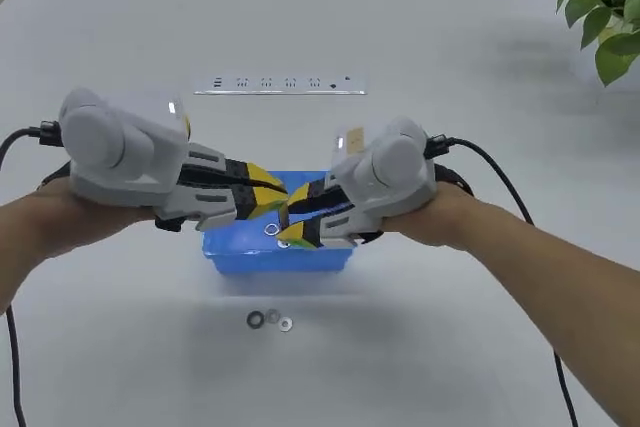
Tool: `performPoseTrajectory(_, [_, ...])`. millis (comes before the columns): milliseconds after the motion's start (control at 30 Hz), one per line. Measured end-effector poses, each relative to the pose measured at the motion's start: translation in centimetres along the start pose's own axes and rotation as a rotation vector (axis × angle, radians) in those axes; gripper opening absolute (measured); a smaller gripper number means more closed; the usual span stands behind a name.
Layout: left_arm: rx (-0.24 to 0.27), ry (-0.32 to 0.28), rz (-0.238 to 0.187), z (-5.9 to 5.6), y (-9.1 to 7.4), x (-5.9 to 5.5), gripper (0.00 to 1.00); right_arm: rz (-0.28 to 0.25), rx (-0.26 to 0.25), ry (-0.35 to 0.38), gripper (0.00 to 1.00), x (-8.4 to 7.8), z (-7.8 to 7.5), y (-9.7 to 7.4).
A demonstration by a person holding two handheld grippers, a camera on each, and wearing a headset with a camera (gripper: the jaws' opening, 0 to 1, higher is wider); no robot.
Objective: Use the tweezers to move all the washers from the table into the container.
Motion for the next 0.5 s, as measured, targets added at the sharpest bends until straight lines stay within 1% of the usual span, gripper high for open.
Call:
performPoseTrajectory(100, [-0.001, 0.002, 0.0, -0.3, -0.3, 0.4, 0.06, -0.004, -0.009, -0.003, 0.24, 0.3, 0.2, -0.5])
performPoseTrajectory(300, [0.002, 0.008, 0.001, -0.8, -0.9, 0.8, 0.06, -0.005, -0.033, 0.007, 0.28, 0.5, 0.6, -1.7])
performPoseTrajectory(500, [0.0, 0.01, 0.001, -1.6, -1.4, 1.2, 0.06, -0.002, -0.063, 0.038, 0.34, 0.4, 1.0, -3.1])
Point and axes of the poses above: the centre of the closed fingertips' face, and the gripper's own axes: y roughly forward along the fingers, z roughly to its left, x roughly out of its top, the point moved 4 cm from there along -y, roughly backward along the fingers, and after that the axes turned 6 degrees about -x, right-handed, at the moved point
